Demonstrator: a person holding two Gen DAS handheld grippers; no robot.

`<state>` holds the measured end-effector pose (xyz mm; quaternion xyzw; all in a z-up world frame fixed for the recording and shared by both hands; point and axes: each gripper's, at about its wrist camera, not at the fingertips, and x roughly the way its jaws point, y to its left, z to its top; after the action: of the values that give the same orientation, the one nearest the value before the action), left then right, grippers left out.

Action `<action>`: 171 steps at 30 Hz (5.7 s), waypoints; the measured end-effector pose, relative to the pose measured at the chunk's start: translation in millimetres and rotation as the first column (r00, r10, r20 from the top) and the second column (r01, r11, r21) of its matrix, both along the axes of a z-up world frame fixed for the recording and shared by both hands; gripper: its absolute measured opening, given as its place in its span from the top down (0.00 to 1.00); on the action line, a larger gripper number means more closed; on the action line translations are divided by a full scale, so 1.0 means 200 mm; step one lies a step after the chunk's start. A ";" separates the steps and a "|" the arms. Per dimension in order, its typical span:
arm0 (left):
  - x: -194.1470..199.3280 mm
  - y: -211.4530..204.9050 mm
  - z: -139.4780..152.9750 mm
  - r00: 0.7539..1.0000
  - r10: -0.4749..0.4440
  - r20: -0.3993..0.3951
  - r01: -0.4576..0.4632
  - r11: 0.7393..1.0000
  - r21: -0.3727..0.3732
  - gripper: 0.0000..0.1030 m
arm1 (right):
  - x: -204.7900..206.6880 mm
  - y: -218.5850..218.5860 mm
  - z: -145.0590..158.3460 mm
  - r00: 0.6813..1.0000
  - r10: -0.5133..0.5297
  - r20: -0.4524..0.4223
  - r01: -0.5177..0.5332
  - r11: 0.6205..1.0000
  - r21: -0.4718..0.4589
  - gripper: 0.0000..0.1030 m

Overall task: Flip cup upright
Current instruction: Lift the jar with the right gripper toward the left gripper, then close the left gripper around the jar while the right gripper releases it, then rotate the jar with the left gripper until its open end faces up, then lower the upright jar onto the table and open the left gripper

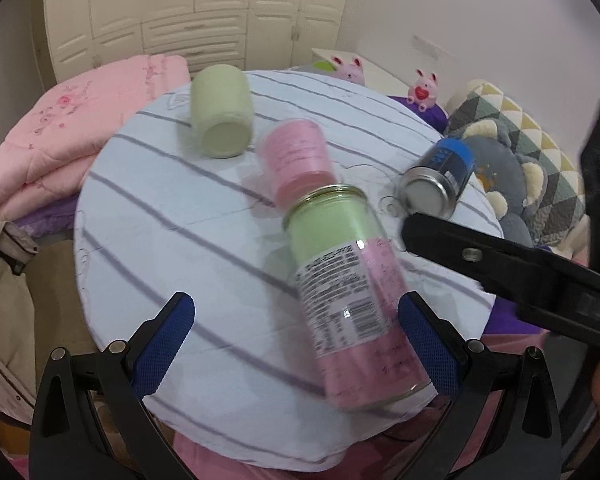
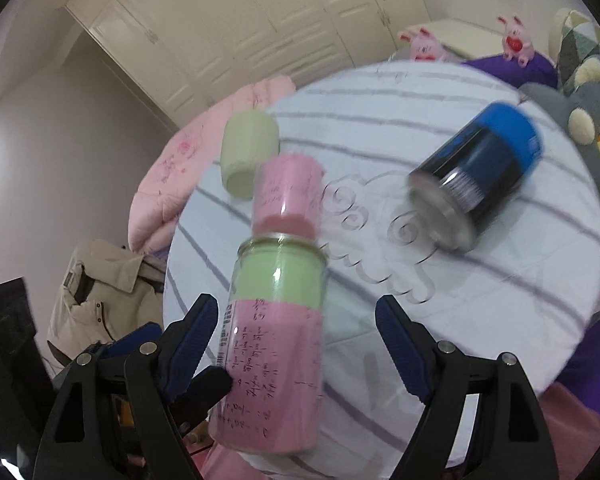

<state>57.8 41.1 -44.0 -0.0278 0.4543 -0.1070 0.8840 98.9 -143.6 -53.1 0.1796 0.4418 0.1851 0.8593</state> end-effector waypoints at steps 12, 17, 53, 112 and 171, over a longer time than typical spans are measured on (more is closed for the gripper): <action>0.13 -0.21 -0.08 0.993 0.036 -0.114 -0.034 0.999 0.020 0.00 | -0.06 -0.33 0.00 0.998 0.004 0.066 -0.002 0.999 -0.033 0.20; 0.17 -0.26 -0.12 0.984 0.067 -0.164 -0.060 0.997 0.049 0.00 | -0.06 -0.39 -0.05 0.997 0.027 0.067 -0.025 0.999 -0.036 0.20; 0.43 -0.17 -0.19 0.914 0.118 -0.388 -0.136 0.991 -0.017 0.31 | -0.10 -0.23 -0.18 0.948 0.310 0.073 -0.309 0.951 -0.025 0.20; 0.12 -0.23 0.08 0.964 0.082 0.252 -0.070 0.996 -0.055 0.18 | -0.06 -0.10 -0.21 0.976 0.163 0.142 -0.115 0.947 -0.299 0.20; -0.37 -0.26 0.19 0.896 0.106 0.431 -0.164 0.981 0.102 0.00 | -0.49 -0.43 0.13 0.835 -0.016 0.550 0.117 0.982 -0.150 0.20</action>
<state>-15.7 -11.3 -5.7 0.0246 0.2548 -0.0177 0.9665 1.6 -229.4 -26.6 0.0574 0.1868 0.1583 0.9679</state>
